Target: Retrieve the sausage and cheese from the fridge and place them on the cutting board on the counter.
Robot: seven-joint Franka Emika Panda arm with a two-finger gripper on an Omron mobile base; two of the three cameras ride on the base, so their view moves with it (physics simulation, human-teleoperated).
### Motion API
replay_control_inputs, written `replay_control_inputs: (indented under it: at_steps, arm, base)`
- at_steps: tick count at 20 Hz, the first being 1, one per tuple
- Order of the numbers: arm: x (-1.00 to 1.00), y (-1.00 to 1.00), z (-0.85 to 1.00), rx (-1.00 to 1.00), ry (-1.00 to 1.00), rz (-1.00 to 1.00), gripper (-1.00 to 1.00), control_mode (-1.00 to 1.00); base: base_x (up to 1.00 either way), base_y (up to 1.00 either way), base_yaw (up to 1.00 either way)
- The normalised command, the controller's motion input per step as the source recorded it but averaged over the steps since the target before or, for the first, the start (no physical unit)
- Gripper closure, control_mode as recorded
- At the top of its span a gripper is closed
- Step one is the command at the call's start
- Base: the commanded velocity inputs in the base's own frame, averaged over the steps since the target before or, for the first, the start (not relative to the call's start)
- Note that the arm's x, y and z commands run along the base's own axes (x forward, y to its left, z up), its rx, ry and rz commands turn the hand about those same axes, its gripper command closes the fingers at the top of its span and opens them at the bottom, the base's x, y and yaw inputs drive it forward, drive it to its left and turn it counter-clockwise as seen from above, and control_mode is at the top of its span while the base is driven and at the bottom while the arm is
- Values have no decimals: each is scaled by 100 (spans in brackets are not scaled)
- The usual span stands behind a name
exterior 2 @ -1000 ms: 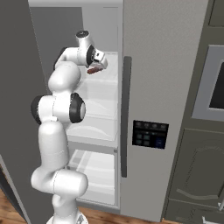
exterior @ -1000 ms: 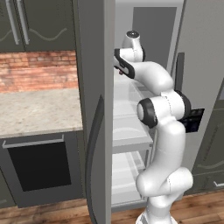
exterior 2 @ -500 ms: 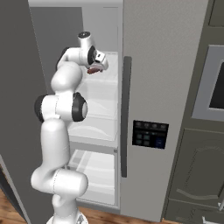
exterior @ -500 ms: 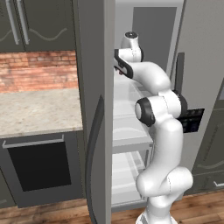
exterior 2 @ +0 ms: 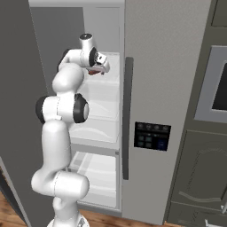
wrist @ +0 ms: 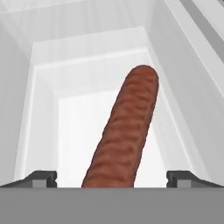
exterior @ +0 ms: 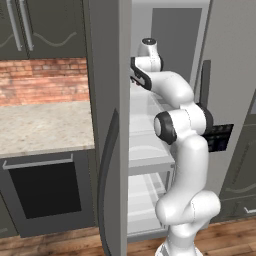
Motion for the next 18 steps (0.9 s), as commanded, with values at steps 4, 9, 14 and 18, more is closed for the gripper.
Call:
replay_control_inputs:
  at_steps: [4, 9, 14, 18]
  arm:
    - [-2, 0, -31, 0, 5, 0, 100, -100]
    - [-2, 0, -30, 0, 6, 0, 100, -100]
    - [-39, -1, -19, 0, 1, 0, 100, -100]
    - [-82, -2, -7, 0, 0, 0, 100, -100]
  base:
    - [0, 0, 0]
    - [0, 0, 0]
    - [0, 0, 0]
    - [0, 0, 0]
